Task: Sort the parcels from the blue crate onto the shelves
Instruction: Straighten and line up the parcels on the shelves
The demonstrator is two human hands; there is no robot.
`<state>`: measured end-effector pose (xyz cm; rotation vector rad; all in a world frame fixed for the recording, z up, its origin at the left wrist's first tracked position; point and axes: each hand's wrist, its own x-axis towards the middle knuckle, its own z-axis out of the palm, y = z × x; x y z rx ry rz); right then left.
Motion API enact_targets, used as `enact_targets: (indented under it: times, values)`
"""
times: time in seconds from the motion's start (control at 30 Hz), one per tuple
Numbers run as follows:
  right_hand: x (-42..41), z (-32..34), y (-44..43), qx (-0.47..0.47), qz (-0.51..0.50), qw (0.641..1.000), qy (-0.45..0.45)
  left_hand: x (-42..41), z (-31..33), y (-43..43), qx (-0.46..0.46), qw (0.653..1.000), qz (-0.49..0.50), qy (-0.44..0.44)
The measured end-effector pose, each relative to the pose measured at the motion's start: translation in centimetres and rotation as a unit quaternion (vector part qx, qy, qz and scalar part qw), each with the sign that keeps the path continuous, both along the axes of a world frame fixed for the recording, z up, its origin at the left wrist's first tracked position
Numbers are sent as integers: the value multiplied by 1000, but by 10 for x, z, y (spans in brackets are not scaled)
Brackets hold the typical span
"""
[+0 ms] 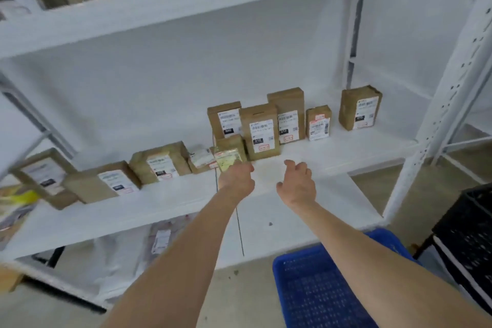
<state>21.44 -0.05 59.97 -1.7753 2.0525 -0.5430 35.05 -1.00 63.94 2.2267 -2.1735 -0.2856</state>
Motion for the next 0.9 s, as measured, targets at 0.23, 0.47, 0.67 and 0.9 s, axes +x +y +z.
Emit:
enact_targets:
  times: [0.23, 0.47, 0.67, 0.9]
  values:
    - [86, 26, -6, -35, 82, 996, 16, 94, 20, 16, -23, 997, 69, 1]
    - [187, 35, -27, -48, 110, 992, 37, 197, 16, 3, -39, 996, 77, 33]
    - [311, 23, -46, -36, 134, 990, 36, 310, 5, -15, -44, 997, 40, 57]
    - [410, 17, -62, -10, 188, 982, -8, 414, 8, -30, -76, 995, 39, 53]
